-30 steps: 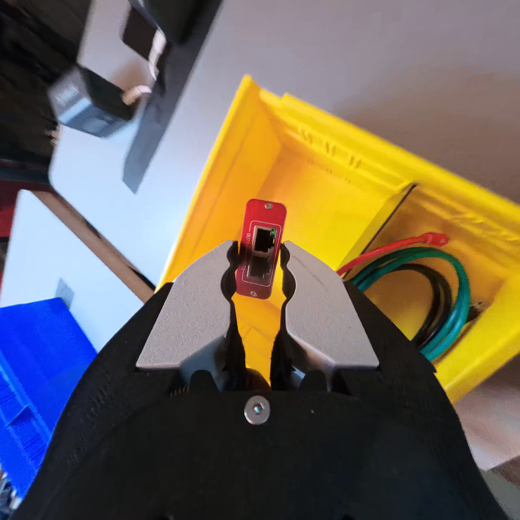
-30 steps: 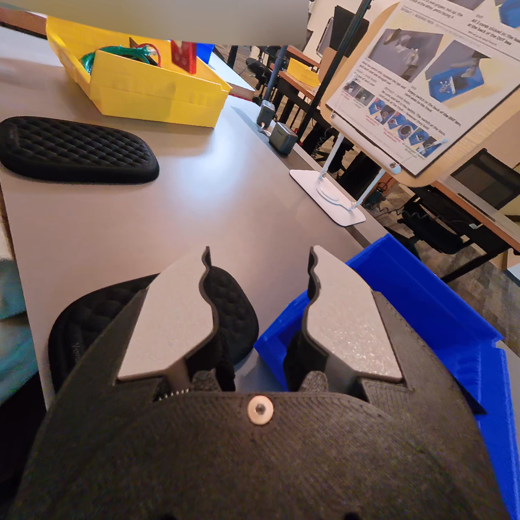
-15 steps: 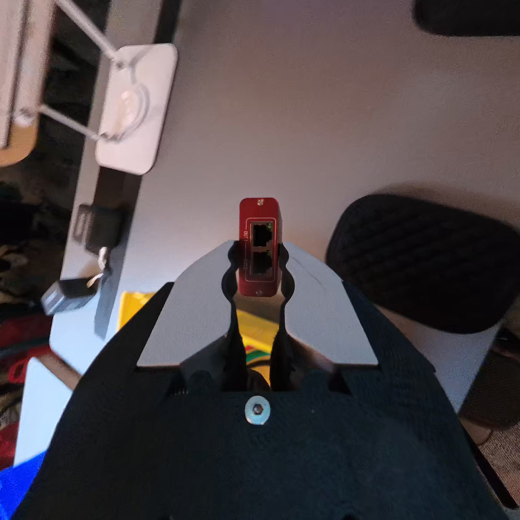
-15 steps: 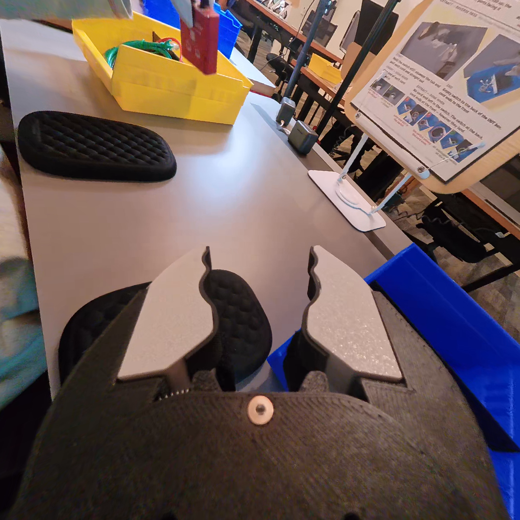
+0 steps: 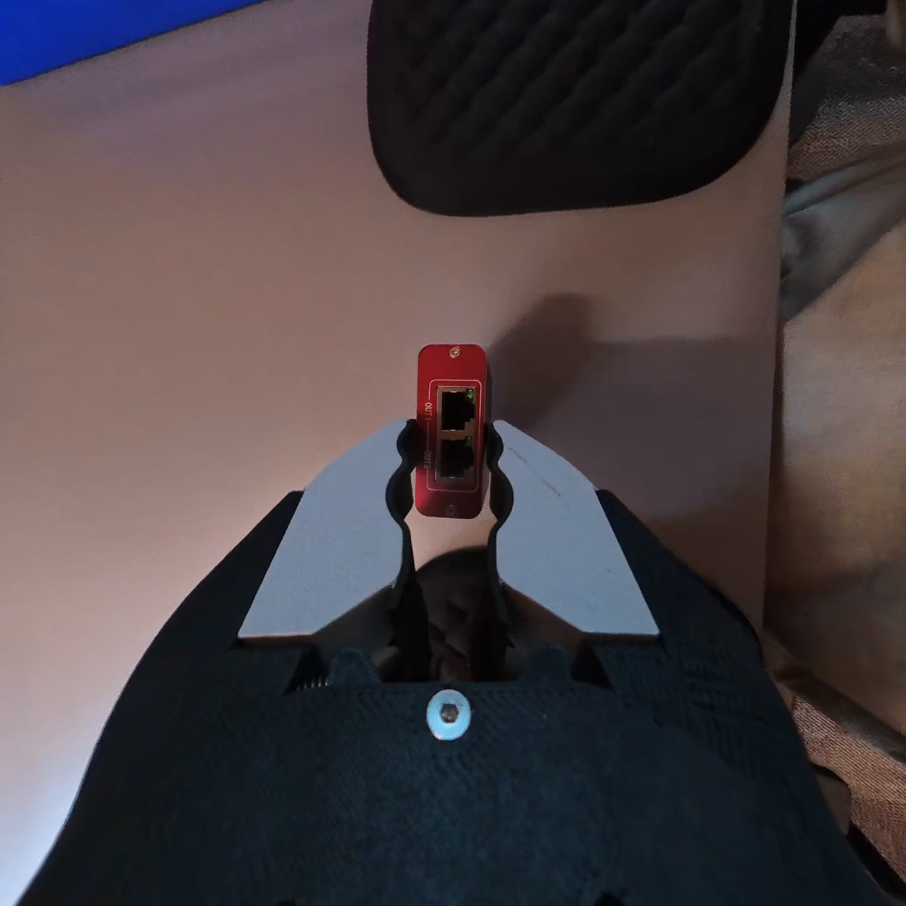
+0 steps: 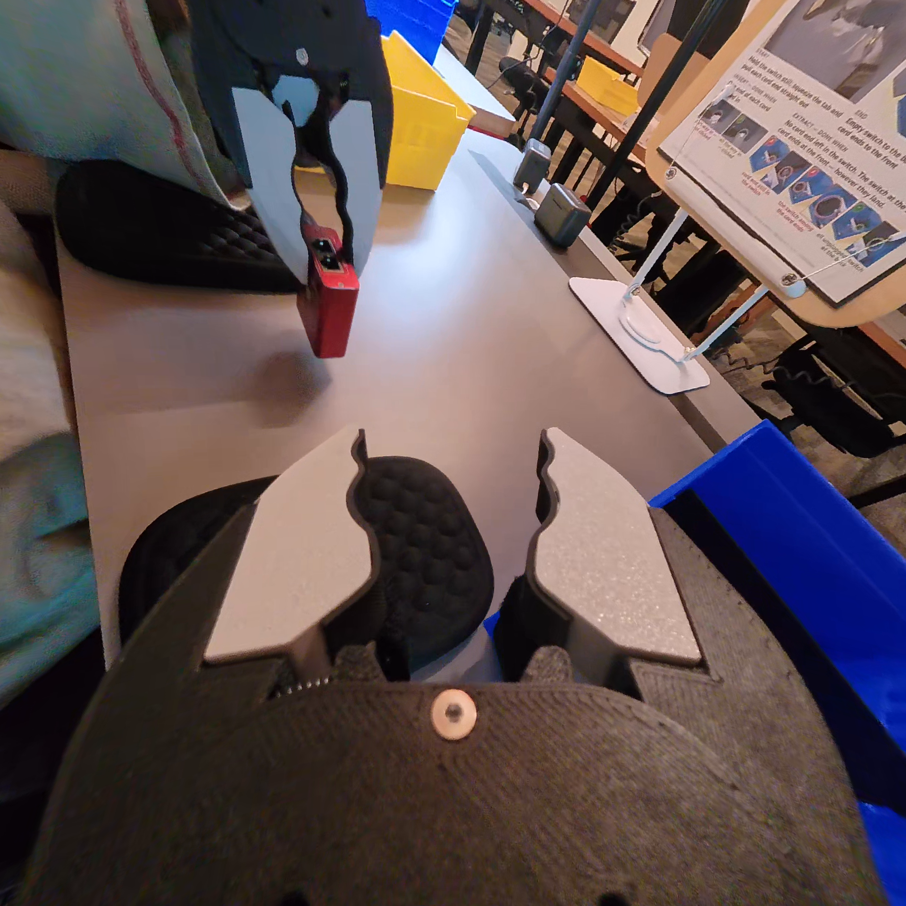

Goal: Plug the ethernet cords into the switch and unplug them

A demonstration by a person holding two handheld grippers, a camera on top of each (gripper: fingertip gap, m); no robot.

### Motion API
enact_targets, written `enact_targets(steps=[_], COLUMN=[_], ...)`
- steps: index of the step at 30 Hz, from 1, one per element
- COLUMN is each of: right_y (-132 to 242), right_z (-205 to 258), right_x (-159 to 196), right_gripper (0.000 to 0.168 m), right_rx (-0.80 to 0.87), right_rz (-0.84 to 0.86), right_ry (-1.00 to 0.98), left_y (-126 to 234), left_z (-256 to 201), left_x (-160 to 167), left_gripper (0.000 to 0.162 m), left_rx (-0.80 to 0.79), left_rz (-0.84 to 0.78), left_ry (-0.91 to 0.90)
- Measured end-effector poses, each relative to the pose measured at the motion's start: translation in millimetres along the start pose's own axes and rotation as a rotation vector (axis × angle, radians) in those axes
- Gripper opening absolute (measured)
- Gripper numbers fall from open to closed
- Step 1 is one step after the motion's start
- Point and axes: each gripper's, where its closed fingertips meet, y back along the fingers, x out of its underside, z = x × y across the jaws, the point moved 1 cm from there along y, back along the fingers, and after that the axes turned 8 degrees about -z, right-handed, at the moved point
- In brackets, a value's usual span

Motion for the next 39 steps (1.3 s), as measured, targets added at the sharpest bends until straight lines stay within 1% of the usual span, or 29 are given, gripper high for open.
enact_targets(steps=[5, 8, 13, 14, 15, 16, 18, 21, 23, 25, 29, 30, 31, 32, 33, 36, 39], right_y=[-1, -4, -12, -16, -20, -25, -41, -74, -100, -123, -152, -156, -158, -158, -157, -147, -134], right_z=[2, 4, 10, 12, 15, 18, 30, 54, 67, 72, 82, 85, 88, 90, 90, 87, 70], right_x=[1, 1, 1, 0, -3, -5, -13, -23, -21, -13, -1, 2, 5, 8, 9, 12, 22], right_gripper=[0.067, 0.067, 0.067, 0.067, 0.067, 0.066, 0.065, 0.065, 0.064, 0.063, 0.061, 0.058, 0.050, 0.034, 0.031, 0.028, 0.028], right_rx=[-0.012, -0.019, -0.051, -0.062, -0.074, -0.091, -0.141, -0.245, -0.284, -0.284, -0.340, -0.363, -0.382, -0.394, -0.396, -0.411, -0.346], right_rz=[0.008, 0.009, 0.015, 0.012, 0.007, 0.001, -0.018, -0.046, -0.033, 0.000, 0.080, 0.101, 0.124, 0.147, 0.156, 0.176, 0.253], right_ry=[-0.003, -0.005, -0.012, -0.016, -0.019, -0.020, -0.023, -0.042, -0.046, -0.056, -0.025, -0.022, -0.018, -0.016, -0.024, -0.040, -0.056], left_y=[-11, -17, -18, -17, -15, -11, 5, 48, 86, 128, 200, 215, 228, 240, 249, 262, 263], left_z=[-1, -6, -7, -8, -8, -7, -3, 7, 15, 23, 24, 23, 22, 21, 20, 15, 15], left_x=[-2, 4, 3, 2, 3, 4, 1, 8, 25, 53, 119, 133, 146, 158, 170, 205, 236], left_gripper=[0.027, 0.027, 0.027, 0.034, 0.047, 0.051, 0.058, 0.065, 0.066, 0.066, 0.065, 0.065, 0.065, 0.065, 0.065, 0.064, 0.064], left_rx=[0.003, 0.024, 0.022, 0.029, 0.032, 0.018, -0.026, -0.173, -0.314, -0.476, -0.747, -0.802, -0.846, -0.886, -0.923, -0.994, -1.033], left_rz=[-0.026, -0.016, -0.045, -0.052, -0.053, -0.070, -0.152, -0.271, -0.332, -0.357, -0.320, -0.312, -0.309, -0.309, -0.302, -0.233, -0.148], left_ry=[0.029, 0.037, 0.069, 0.093, 0.117, 0.136, 0.181, 0.279, 0.360, 0.445, 0.592, 0.618, 0.645, 0.676, 0.709, 0.783, 0.848])
